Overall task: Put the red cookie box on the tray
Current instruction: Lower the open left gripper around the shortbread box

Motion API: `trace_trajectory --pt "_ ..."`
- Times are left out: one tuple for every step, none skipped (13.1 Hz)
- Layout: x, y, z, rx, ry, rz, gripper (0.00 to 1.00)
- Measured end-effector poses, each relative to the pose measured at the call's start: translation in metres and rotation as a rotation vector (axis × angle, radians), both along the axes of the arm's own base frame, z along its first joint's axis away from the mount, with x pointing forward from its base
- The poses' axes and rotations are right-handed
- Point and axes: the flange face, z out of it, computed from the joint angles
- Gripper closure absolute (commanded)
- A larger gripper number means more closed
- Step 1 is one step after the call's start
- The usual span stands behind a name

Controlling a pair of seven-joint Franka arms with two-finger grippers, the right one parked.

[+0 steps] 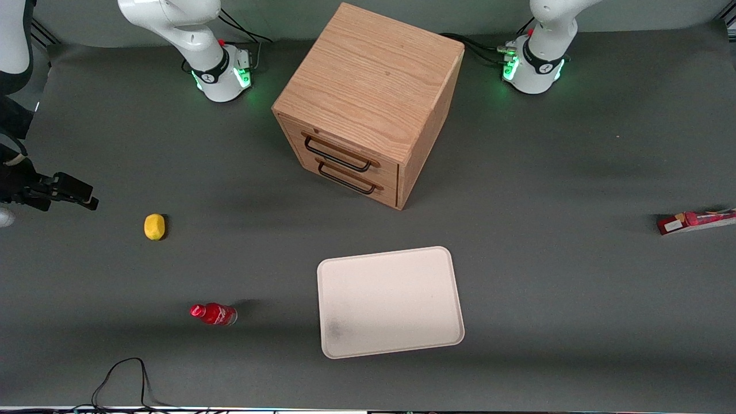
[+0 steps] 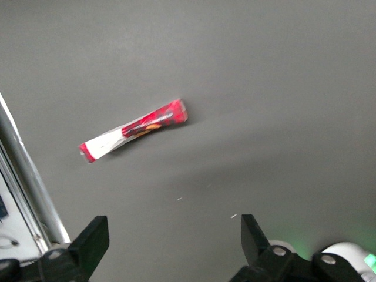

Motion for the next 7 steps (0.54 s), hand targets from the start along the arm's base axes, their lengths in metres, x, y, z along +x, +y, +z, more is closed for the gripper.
trace_trajectory --pt "-0.003 0.019 -0.005 -0.004 0.001 -0.106 0.0" --pt "0.0 0.035 -0.009 -0.001 0.007 -0.226 0.0" --pt "0.005 0.05 -0.015 0.0 0.014 -0.325 0.0" --pt "0.01 0.067 -0.023 -0.006 0.019 -0.416 0.0" --pt "0.015 0.084 -0.033 -0.007 0.015 -0.516 0.0" --pt "0.02 0.098 -0.042 0.007 0.0 -0.631 0.0" --pt "0.025 0.108 -0.05 0.02 -0.009 -0.748 0.0"
